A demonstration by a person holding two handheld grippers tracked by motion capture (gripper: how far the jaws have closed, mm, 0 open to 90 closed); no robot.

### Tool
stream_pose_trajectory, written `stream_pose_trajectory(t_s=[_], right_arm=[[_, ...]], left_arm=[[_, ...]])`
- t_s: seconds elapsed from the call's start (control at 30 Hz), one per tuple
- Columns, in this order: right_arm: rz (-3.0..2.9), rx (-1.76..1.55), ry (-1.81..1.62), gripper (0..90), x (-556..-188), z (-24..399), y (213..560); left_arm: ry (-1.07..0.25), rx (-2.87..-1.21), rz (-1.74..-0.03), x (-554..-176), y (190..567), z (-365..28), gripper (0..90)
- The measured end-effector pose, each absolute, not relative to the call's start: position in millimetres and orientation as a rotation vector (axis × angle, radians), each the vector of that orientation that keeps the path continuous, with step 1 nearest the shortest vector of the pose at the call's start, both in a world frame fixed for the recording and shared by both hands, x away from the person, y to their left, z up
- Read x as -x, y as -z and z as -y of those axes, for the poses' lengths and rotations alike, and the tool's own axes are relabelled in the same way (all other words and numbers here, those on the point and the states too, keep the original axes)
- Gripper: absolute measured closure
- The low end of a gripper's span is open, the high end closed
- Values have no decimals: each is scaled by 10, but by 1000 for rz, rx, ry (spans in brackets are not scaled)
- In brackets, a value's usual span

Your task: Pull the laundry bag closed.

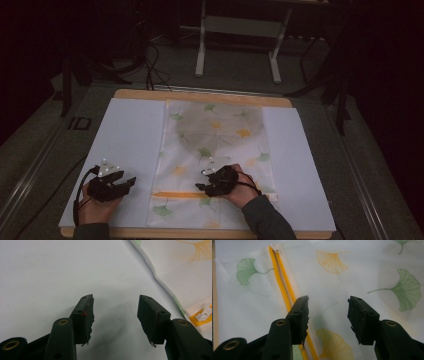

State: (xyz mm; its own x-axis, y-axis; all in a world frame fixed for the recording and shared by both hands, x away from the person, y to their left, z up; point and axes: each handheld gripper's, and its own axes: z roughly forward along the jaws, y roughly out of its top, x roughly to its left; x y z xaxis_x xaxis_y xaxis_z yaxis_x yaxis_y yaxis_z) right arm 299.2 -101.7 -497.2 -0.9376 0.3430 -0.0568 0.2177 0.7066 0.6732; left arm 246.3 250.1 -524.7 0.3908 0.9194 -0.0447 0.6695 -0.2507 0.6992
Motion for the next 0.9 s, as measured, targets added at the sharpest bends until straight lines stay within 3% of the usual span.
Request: stream_pose_trajectory(t_s=[0.3,0.9], right_arm=[[-2752,-416,-1043,506,-3010,888,4960],[-2810,-315,-1068,550,-3063,593,5015]], left_arm=[[-499,-2001,-1365,-2477,5264,-2554,522],[-509,-1989,-1373,-2471,5254,-2634,525]])
